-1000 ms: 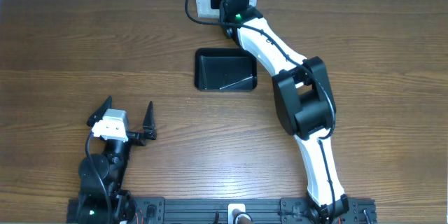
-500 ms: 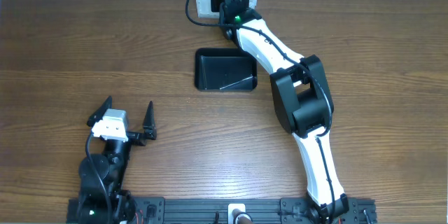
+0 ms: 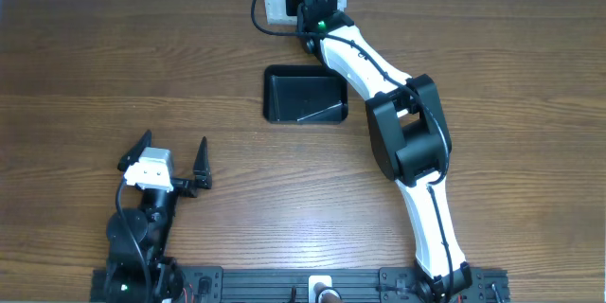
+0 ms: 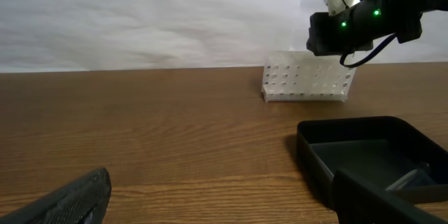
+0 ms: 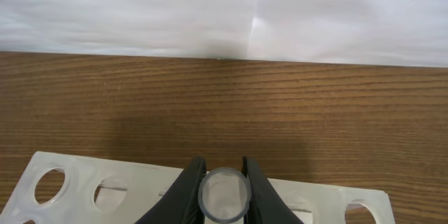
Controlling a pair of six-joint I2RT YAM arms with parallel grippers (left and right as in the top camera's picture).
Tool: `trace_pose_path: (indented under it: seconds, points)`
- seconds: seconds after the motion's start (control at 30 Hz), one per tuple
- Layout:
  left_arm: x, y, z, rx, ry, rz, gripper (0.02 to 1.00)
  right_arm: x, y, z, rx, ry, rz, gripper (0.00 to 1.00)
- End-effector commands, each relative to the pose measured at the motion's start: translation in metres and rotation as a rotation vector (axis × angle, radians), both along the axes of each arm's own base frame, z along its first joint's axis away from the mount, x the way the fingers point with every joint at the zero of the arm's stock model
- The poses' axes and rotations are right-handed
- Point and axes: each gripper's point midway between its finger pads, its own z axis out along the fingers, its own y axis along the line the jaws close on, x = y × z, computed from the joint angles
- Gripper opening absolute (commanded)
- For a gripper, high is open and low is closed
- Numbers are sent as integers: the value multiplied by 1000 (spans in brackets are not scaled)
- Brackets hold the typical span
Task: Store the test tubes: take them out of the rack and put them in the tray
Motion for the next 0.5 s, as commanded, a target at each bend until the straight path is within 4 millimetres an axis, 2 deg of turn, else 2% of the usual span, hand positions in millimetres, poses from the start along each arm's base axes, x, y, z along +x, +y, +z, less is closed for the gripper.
trace_pose_path:
  seconds: [0.03, 0.13, 0.3, 0.43, 0.5]
  points:
    - [0, 0, -1, 11, -2, -2, 1000, 7, -4, 39, 9, -68, -12, 143]
    - [0, 0, -1, 11, -2, -2, 1000, 3, -5, 75, 19, -117, -6, 143]
    - [0, 0, -1, 11, -2, -2, 1000, -11, -12, 161, 54, -239, 1, 139]
    - [0, 0, -1, 11, -2, -2, 1000, -35, -22, 239, 107, -344, 4, 139]
    - [0, 0, -1, 11, -2, -2, 998, -51, -24, 258, 125, -341, 18, 130]
